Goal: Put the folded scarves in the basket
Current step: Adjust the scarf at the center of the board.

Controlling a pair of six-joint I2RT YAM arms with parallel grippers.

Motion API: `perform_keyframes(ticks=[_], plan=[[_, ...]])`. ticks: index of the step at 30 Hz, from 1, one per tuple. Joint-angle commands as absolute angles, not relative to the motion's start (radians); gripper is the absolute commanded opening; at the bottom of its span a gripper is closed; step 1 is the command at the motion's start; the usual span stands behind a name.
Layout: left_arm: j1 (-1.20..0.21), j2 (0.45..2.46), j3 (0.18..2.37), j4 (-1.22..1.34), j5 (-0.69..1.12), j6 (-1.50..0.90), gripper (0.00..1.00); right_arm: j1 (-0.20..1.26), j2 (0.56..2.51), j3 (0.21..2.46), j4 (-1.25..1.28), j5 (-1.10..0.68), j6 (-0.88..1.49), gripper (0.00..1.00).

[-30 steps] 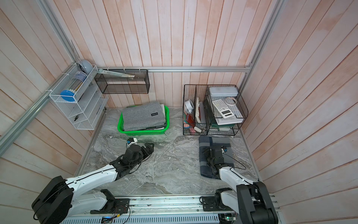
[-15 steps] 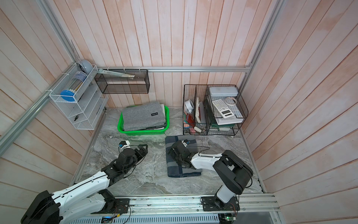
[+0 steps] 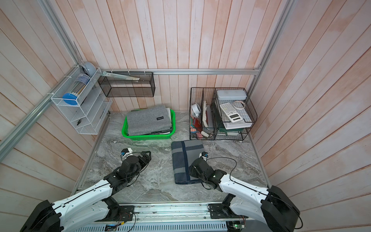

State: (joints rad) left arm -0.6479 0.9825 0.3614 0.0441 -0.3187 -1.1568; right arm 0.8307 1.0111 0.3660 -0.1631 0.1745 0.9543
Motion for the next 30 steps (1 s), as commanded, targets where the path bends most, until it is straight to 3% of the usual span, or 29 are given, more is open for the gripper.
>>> perform_keyframes(ticks=[1, 5, 10, 19, 23, 30], plan=[[-0.643, 1.001, 0.353, 0.071, -0.319, -1.181, 0.99, 0.833, 0.940, 0.303, -0.197, 0.133, 0.907, 0.61], [-0.644, 0.983, 0.334, 0.045, -0.365, -1.235, 0.99, 0.834, 0.931, 0.265, -0.143, 0.089, 0.904, 0.57], [-0.644, 0.905, 0.310, -0.006, -0.426, -1.261, 0.99, 0.859, 1.093, 0.302, -0.051, 0.003, 0.867, 0.51], [-0.638, 0.708, 0.341, -0.289, -0.638, -1.242, 0.99, 1.194, 1.423, 0.622, 0.007, -0.028, 0.711, 0.55], [-0.637, 0.634, 0.322, -0.302, -0.627, -1.274, 0.99, 1.216, 1.470, 0.738, 0.060, -0.109, 0.629, 0.61], [-0.636, 0.638, 0.297, -0.237, -0.450, -1.331, 0.99, 1.127, 1.314, 0.668, 0.059, 0.211, 0.629, 0.68]])
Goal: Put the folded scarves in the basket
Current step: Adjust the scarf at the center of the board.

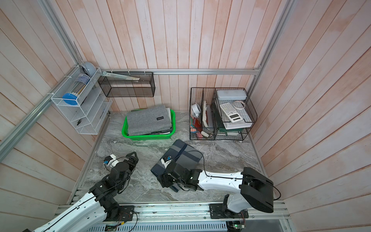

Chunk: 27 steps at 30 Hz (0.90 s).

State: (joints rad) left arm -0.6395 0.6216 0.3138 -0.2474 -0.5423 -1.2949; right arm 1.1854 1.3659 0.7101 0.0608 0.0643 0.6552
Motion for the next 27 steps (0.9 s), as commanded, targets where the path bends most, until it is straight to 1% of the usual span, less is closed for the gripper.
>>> perform_keyframes(ticks=[1, 3, 6, 10, 14, 18, 21, 23, 26, 27], plan=[[-0.636, 0.654, 0.303, -0.217, -0.395, -1.342, 0.99, 1.078, 1.285, 0.646, 0.058, 0.217, 0.639, 0.68], [-0.638, 0.699, 0.304, -0.155, -0.274, -1.374, 0.99, 0.956, 1.238, 0.596, 0.070, 0.203, 0.675, 0.68], [-0.651, 0.801, 0.318, -0.092, -0.120, -1.411, 0.96, 0.760, 1.201, 0.511, 0.151, 0.128, 0.708, 0.66], [-0.754, 0.921, 0.394, -0.202, -0.146, -1.433, 0.95, 0.595, 1.241, 0.501, 0.207, 0.054, 0.686, 0.64], [-0.807, 0.982, 0.405, -0.248, -0.153, -1.466, 0.94, 0.544, 1.325, 0.547, 0.202, 0.030, 0.640, 0.62], [-0.824, 0.965, 0.357, -0.228, -0.168, -1.518, 0.91, 0.535, 1.405, 0.589, 0.186, 0.031, 0.621, 0.59], [-0.830, 0.940, 0.310, -0.177, -0.178, -1.551, 0.86, 0.533, 1.462, 0.627, 0.155, 0.007, 0.601, 0.56], [-0.830, 0.937, 0.289, -0.149, -0.188, -1.563, 0.81, 0.533, 1.504, 0.666, 0.104, -0.013, 0.578, 0.53], [-0.830, 0.956, 0.270, -0.101, -0.191, -1.565, 0.75, 0.533, 1.568, 0.720, 0.028, -0.056, 0.526, 0.46], [-0.830, 0.966, 0.267, -0.086, -0.190, -1.563, 0.70, 0.534, 1.583, 0.721, 0.017, -0.063, 0.526, 0.45]])
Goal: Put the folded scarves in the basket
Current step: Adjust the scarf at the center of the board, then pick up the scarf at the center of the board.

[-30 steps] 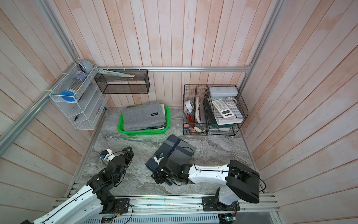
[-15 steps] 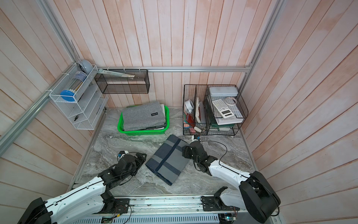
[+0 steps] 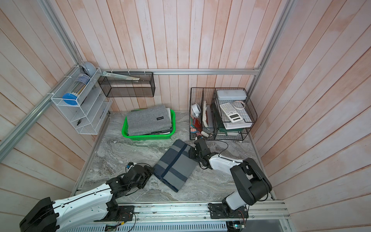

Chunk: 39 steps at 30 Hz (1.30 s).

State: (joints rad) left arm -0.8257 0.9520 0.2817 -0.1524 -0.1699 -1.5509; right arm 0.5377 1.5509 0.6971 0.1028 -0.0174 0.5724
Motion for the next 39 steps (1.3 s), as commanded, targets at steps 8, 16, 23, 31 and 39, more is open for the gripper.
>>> perform_keyframes(ticks=[8, 16, 23, 31, 39], plan=[[-0.828, 1.125, 0.305, 0.025, -0.257, -1.520, 0.45, 0.551, 1.516, 0.593, -0.021, -0.067, 0.570, 0.44], [-0.657, 1.336, 0.382, 0.158, -0.270, -1.423, 0.31, 0.799, 1.325, 0.426, -0.101, -0.026, 0.805, 0.44], [-0.483, 1.378, 0.449, 0.249, -0.089, -1.174, 0.40, 1.115, 1.102, 0.428, -0.168, 0.075, 0.971, 0.51], [-0.434, 1.139, 0.428, 0.087, -0.072, -0.966, 1.00, 1.000, 0.896, 0.397, -0.164, 0.289, 0.890, 0.65], [-0.430, 0.995, 0.397, -0.078, -0.071, -0.817, 1.00, 0.561, 0.809, 0.276, 0.074, -0.090, 0.846, 0.74]])
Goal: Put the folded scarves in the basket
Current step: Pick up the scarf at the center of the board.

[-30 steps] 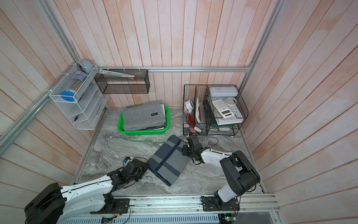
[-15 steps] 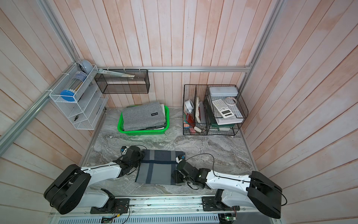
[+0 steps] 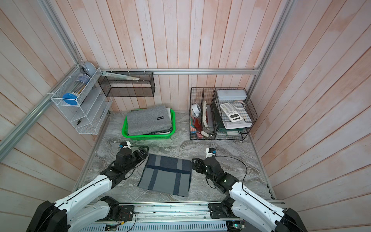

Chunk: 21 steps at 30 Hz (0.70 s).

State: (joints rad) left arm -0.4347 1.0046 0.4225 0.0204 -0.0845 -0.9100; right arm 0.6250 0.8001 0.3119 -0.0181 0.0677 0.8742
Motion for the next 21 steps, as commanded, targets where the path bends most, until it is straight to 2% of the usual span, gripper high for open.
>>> perform_keyframes(ticks=[1, 12, 21], plan=[[-0.431, 0.998, 0.397, -0.085, -0.061, -0.811, 1.00, 0.543, 0.821, 0.273, 0.084, -0.110, 0.844, 0.74], [-0.430, 1.145, 0.380, -0.066, 0.028, -0.804, 1.00, 0.531, 1.010, 0.241, 0.207, -0.245, 0.847, 0.74], [-0.431, 1.252, 0.411, -0.066, 0.033, -0.798, 0.93, 0.535, 1.162, 0.270, 0.241, -0.324, 0.829, 0.72]])
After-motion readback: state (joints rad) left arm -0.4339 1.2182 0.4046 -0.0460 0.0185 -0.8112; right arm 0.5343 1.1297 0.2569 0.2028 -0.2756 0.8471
